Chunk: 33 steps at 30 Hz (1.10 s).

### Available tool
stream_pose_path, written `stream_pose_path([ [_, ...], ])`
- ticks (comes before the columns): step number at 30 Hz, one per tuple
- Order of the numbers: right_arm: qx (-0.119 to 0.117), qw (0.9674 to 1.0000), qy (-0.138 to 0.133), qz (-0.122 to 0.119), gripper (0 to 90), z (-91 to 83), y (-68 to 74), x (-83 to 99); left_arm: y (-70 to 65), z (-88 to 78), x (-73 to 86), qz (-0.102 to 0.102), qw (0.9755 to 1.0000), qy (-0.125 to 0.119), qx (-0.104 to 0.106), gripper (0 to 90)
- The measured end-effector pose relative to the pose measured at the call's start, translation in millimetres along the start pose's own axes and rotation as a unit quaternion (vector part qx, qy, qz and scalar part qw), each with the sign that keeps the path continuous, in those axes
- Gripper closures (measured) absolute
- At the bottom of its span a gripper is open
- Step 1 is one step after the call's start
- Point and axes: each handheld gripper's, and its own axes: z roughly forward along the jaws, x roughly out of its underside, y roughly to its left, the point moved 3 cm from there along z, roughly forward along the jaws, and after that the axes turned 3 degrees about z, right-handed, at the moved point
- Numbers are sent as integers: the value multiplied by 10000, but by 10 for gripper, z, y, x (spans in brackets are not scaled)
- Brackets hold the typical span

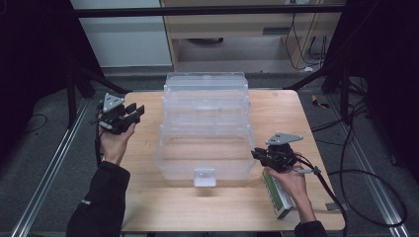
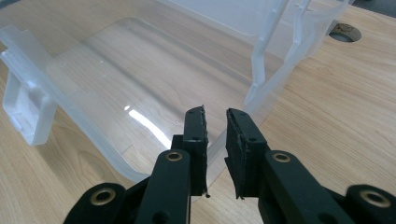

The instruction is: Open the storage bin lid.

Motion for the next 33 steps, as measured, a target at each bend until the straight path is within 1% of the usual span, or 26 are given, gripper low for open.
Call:
stream_pose_path([
  [1,2,10000,1,-5,785,0,-1,0,-19,-51,40,-41,10000,-20,44,629],
  [2,2,10000,2,10,784,0,1,0,-41,-94,81,-50,9999,18,135,622],
  [4,7,10000,-3,19,785,0,1,0,-92,-163,165,32,9998,125,155,614],
  [5,10,10000,-3,17,785,0,1,0,-122,-195,206,42,9997,163,194,607],
  [6,10,10000,-3,20,785,0,2,1,-156,-224,247,12,9995,173,265,607],
  [7,8,10000,-2,22,784,0,1,1,-190,-247,285,62,9992,238,308,601],
  [10,5,10000,4,39,784,-1,1,-1,-304,-298,410,71,9983,380,427,596],
  [11,3,10000,6,41,784,-1,1,-1,-339,-305,451,91,9980,431,449,596],
  [12,6,10000,7,44,784,-1,2,-1,-371,-308,495,143,9977,505,423,596],
  [14,10,10000,6,47,784,-1,2,-1,-440,-286,586,147,9963,667,525,597],
  [16,14,10000,6,51,784,0,3,-1,-491,-251,660,173,9954,764,545,598],
  [18,18,10000,8,50,783,0,2,-2,-534,-212,724,132,9944,826,651,603],
  [19,23,10000,11,47,783,0,3,-3,-558,-180,762,135,9938,882,663,609],
  [20,30,10000,10,43,783,1,4,-3,-581,-145,798,223,9924,1004,673,620],
  [21,31,10000,14,42,782,2,4,-3,-600,-117,826,298,9919,1064,628,625],
  [22,39,10000,15,39,783,2,4,-4,-613,-96,851,302,9915,1113,602,632],
  [23,49,10000,18,36,783,2,6,-4,-622,-79,869,280,9908,1148,662,634],
  [26,66,10000,17,33,783,3,11,-4,-641,-53,884,234,9904,1171,689,646],
  [28,70,10000,11,29,784,4,13,-4,-652,-50,889,199,9901,1178,737,673],
  [29,74,10000,9,25,784,4,14,-4,-662,-49,892,185,9897,1180,794,702],
  [33,75,10000,18,48,785,3,14,-4,-693,-64,900,295,9905,1157,685,717],
])
